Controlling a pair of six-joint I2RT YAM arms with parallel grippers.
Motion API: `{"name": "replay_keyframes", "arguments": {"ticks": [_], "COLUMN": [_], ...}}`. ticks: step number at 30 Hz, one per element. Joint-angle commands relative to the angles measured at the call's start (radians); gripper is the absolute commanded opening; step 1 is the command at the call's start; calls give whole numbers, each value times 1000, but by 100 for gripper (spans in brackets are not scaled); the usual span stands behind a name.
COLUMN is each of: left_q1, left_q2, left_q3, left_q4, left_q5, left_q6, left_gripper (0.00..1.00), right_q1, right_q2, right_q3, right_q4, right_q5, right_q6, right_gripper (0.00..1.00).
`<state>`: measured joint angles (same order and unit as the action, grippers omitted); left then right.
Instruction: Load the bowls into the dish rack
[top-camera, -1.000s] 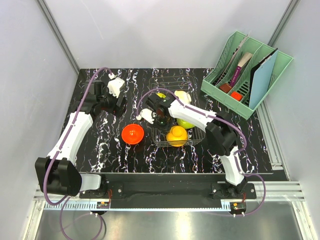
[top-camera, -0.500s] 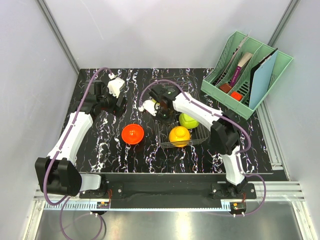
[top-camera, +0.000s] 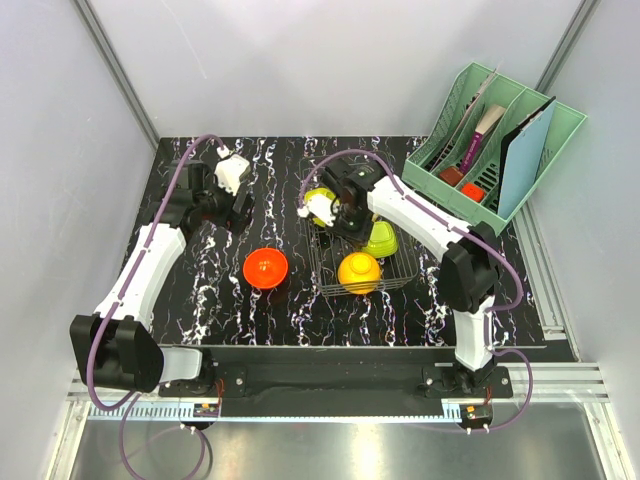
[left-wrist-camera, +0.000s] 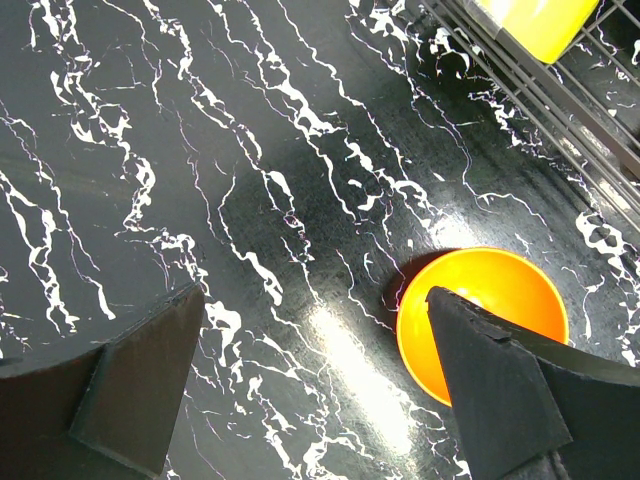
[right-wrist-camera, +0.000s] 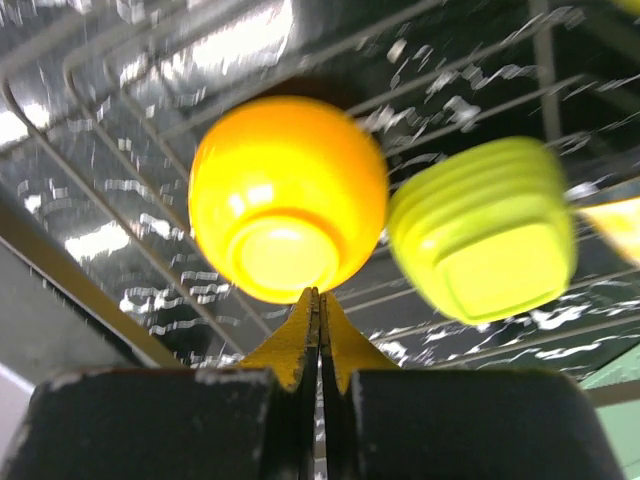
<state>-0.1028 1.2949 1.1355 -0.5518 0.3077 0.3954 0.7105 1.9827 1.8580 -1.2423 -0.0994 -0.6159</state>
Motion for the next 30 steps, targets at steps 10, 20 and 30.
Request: {"name": "replay_keyframes", "arguments": {"ticks": [10,20,30], "left_q1": [3,5,5], "left_q2": [-9,-13,-23], "left_q3": [44,38,20], "left_q4": [27,27,30], "left_q5": [27,21,16], "left_q6": [-9,-3,5], "left_gripper": [99,99,99], "right_q1": [-3,3,30], "right_q2": [-2,70,122], "right_q3": [-40,-33,12], "right_q4": [-95,-60,52], "right_q5": [-52,-68,9], "right_q6": [-41,-31,13], "right_gripper": [0,0,0]}}
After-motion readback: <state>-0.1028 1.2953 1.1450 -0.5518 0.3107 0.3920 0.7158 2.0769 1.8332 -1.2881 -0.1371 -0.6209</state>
